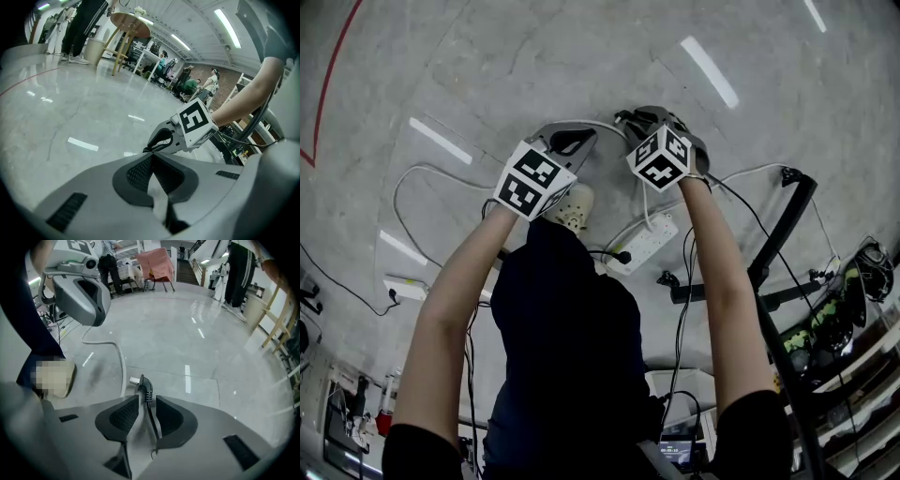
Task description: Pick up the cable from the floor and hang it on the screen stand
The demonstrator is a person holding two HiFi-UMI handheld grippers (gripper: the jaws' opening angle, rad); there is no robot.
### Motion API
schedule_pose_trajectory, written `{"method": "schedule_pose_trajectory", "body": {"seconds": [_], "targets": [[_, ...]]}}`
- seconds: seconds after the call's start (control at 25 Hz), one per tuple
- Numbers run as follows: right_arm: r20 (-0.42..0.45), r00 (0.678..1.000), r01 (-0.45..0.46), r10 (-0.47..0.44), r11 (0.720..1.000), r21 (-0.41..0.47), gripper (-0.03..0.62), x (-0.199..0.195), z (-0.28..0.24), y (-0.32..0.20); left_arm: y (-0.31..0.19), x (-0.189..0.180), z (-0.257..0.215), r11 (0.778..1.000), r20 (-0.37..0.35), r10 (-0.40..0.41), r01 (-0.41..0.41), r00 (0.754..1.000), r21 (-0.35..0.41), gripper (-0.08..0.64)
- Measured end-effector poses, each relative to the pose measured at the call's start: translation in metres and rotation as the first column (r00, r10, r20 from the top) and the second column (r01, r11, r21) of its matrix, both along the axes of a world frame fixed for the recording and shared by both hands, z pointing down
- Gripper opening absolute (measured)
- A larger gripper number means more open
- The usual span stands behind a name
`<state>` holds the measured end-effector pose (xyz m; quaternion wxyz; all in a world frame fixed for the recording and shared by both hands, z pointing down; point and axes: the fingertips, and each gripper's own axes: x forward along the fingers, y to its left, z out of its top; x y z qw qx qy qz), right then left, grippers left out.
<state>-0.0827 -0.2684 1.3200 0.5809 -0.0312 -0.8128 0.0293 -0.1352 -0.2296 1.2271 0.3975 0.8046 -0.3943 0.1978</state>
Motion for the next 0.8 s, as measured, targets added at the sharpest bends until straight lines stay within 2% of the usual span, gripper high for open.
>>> {"method": "schedule_pose_trajectory", "body": {"seconds": [0.08,0.24,0.44,0.52,0.64,0.8], "targets": [[-0.017,1.0,0.021,-0.021,1.0,-0.003,0.129,0.0,0.004,0.001,-0.001,0.0,0.0,1.0,-0.013,-0.008,0.008,1.0,-0.005,0.008],[-0.026,1.0,0.008,-0.008,1.0,-0.003,0.129,0.0,0.005,0.003,0.002,0.003,0.0,1.0,-0.027,-0.015,0.015,1.0,-0.014,0.008],[-0.119,0.993,0.016,-0.014,1.0,0.016,0.127,-0.001,0.009,0.005,0.005,0.008,0.005,0.999,-0.034,-0.042,0.041,0.999,-0.029,0.008],[-0.145,0.989,0.027,-0.023,0.999,0.025,0.108,-0.003,0.009,0.008,0.006,0.011,0.006,0.998,-0.036,-0.047,0.046,0.998,-0.033,0.008],[-0.142,0.989,0.037,-0.028,0.997,0.064,0.06,-0.003,0.008,0.01,0.005,0.016,0.004,0.998,-0.043,-0.047,0.046,0.998,-0.03,0.008],[-0.114,0.993,-0.001,0.012,0.995,0.097,0.055,0.0,0.009,0.01,0.007,0.021,0.001,0.999,-0.052,-0.034,0.033,0.998,-0.028,0.008]]}}
